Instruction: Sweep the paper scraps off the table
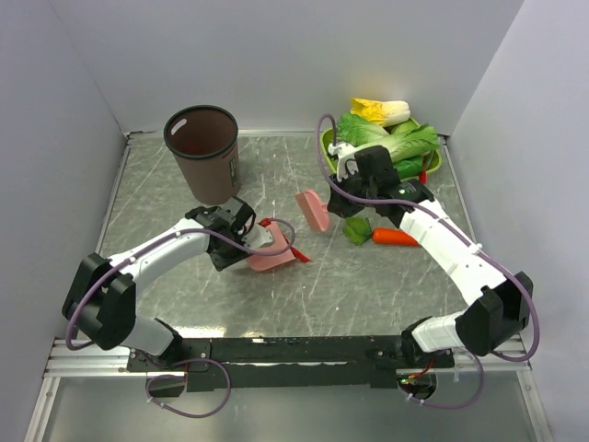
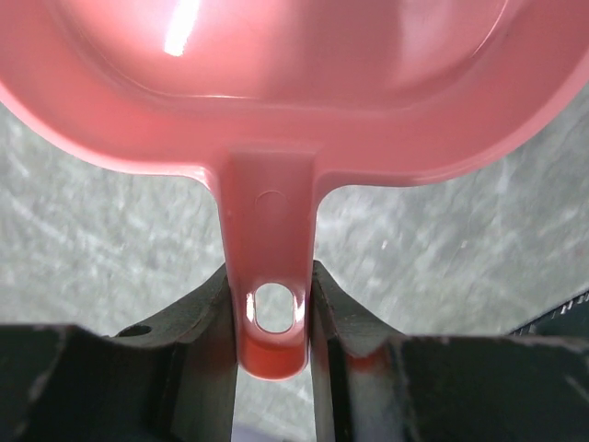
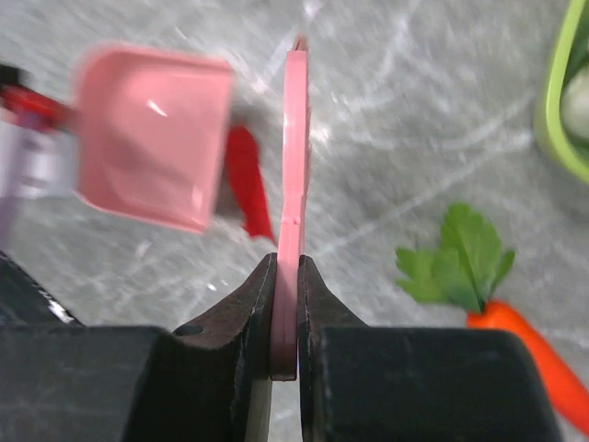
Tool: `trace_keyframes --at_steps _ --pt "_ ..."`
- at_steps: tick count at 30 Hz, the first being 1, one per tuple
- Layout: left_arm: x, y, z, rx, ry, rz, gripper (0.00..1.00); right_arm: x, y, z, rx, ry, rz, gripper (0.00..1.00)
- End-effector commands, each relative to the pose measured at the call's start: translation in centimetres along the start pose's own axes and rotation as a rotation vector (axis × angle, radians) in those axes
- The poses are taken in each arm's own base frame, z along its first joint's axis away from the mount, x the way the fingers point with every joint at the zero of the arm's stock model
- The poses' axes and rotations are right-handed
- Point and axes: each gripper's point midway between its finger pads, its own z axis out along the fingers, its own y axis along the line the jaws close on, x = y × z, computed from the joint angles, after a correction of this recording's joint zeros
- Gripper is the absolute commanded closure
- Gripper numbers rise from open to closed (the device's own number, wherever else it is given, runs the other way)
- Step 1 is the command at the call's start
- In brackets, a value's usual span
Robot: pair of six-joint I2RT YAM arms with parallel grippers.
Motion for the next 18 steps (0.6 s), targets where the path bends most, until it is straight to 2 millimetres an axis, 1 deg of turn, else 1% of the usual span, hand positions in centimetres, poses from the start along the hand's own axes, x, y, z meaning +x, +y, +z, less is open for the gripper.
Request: trace_keyframes --at_steps 1,4,6,8,10,11,13,16,18 --pt "2.1 -0.1 -1.1 0.021 0.133 0.059 0.99 1.0 -1.7 1.5 0.073 0.022 0.003 1.00" --pt "3.4 -0.4 -0.7 0.040 0.204 0.080 0.99 1.7 -1.9 2.8 0.065 0.049 0.020 1.00" --pt "4.1 -0.5 -0.5 0.041 0.239 0.086 0.99 1.9 -1.7 3.3 0.058 0.059 0.035 1.00" --pt "4.5 -0.5 -0.4 0.039 0.256 0.087 0.99 2.1 -1.5 3.9 0.040 0.068 0.047 1.00" --pt "4.3 -0.4 -0.2 0.030 0.257 0.080 0.99 2.3 -1.3 4.4 0.028 0.079 0.054 1.00" --pt "4.2 -0.4 0.0 0.028 0.254 0.077 0.99 2.5 -0.8 4.7 0.014 0.086 0.083 1.00" --pt "3.4 -0.3 0.4 0.022 0.246 0.081 0.99 3.1 -0.3 5.1 -0.002 0.105 0.109 1.00" --pt "2.4 -0.3 1.1 0.017 0.247 0.095 0.99 3.7 1.2 5.4 -0.051 0.127 0.142 1.00" --pt "1.7 -0.4 1.4 0.010 0.241 0.102 0.99 3.6 2.8 5.5 -0.120 0.129 0.182 1.00"
